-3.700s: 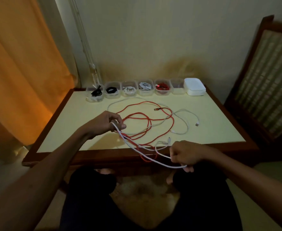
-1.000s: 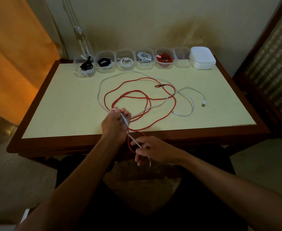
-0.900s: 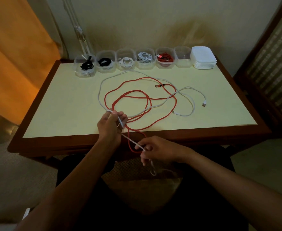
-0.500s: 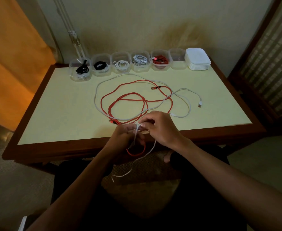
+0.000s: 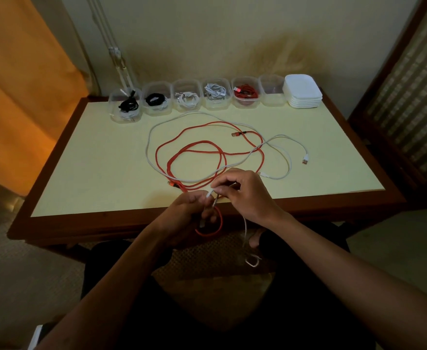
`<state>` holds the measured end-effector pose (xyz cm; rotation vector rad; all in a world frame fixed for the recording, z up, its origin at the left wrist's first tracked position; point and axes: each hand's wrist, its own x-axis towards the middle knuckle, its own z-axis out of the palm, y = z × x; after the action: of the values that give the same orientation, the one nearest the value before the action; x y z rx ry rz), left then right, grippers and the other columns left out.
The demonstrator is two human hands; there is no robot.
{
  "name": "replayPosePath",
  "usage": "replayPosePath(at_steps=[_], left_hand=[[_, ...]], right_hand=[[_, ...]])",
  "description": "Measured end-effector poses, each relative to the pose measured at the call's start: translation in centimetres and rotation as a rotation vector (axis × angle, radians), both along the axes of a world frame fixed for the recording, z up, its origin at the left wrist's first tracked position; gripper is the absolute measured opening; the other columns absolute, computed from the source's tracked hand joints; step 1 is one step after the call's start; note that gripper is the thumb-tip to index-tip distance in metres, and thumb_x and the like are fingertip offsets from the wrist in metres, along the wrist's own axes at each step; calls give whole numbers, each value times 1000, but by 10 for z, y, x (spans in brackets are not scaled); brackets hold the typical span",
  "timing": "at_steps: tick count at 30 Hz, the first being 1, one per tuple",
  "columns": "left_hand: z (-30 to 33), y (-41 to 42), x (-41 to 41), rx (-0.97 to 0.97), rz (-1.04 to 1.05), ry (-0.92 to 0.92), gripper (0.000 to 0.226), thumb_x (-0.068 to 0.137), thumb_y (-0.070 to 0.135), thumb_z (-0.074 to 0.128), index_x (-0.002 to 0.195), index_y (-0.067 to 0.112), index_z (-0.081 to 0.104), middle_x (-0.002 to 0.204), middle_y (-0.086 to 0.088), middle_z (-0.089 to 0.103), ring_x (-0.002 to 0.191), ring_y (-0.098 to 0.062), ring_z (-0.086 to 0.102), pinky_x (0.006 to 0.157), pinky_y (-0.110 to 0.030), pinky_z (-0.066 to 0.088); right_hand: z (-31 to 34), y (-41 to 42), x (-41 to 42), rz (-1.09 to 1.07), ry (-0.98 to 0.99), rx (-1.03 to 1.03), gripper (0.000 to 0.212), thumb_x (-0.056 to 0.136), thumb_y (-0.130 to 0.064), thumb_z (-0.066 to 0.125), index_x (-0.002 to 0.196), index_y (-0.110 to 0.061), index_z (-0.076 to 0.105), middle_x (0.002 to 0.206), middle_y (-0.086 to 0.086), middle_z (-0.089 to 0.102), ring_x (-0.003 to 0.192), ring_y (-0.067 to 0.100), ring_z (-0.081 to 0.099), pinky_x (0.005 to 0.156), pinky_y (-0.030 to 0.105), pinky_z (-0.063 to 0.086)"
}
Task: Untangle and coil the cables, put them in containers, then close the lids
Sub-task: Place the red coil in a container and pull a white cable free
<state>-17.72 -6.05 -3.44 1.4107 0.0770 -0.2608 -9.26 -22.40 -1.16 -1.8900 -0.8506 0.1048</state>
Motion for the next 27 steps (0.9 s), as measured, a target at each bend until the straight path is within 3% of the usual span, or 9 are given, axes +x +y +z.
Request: replayPosePath(at_steps=[5,9,13,17,19,21,23,25,27], left_hand=[[7,-6,1,-113,40,-10,31,103,12,33,76,13,48,60,1,39,56,-14,35,60,-27,35],[23,-13,1,-486,165,32,29,89,-1,28,72,13,46,53,4,29,48,-11,18,55,-28,26],[44,-11,9,-866,453,6,24,72,-6,30,77,11,45,53,6,29,44,-7,25,53,-21,28],[48,18,26,-1071,817,18,25,86,-7,27,79,11,44,57,1,43,46,-9,40,66,-22,36],[40,32,29,-928,876,73,25,97,0,27,83,9,45,62,-2,48,58,-10,44,72,-22,41],[31,31,28,-640,890,113,23,99,3,32,88,8,51,71,-5,53,69,-13,51,76,-24,46],[25,20,23,-315,881,128,19,100,5,40,95,6,58,78,-6,63,75,-17,64,77,-27,53],[24,10,16,40,754,89,17,100,5,45,97,5,61,83,-10,70,80,-21,72,74,-30,57],[26,4,11,261,541,71,19,97,2,46,90,5,63,83,-11,70,80,-22,72,74,-31,57]], right_hand=[[-6,0,2,-15,63,80,13,90,-3,66,96,-8,75,93,0,72,91,9,67,78,24,54],[-15,-1,-1,-56,137,109,15,97,-12,61,104,-5,72,87,0,71,76,7,66,66,22,53],[-25,-6,-17,23,313,67,20,103,-16,50,112,-10,67,73,8,68,56,18,64,56,31,54],[-26,-18,-31,263,534,-228,28,104,-14,46,130,-10,56,76,11,68,61,21,65,62,32,58],[-23,-23,-35,349,625,-324,33,104,-14,47,136,-9,51,76,10,67,64,19,65,67,29,56],[-16,-24,-35,377,586,-377,34,104,-14,47,137,-9,53,72,5,64,64,14,62,67,24,54],[-8,-18,-33,361,418,-416,32,103,-13,49,133,-10,59,77,-1,65,69,7,61,67,18,51],[2,-11,-29,302,203,-417,27,100,-12,53,123,-12,67,98,0,72,86,2,63,75,12,50],[9,-6,-25,242,75,-356,22,98,-10,57,113,-11,72,104,4,73,92,7,66,81,22,54]])
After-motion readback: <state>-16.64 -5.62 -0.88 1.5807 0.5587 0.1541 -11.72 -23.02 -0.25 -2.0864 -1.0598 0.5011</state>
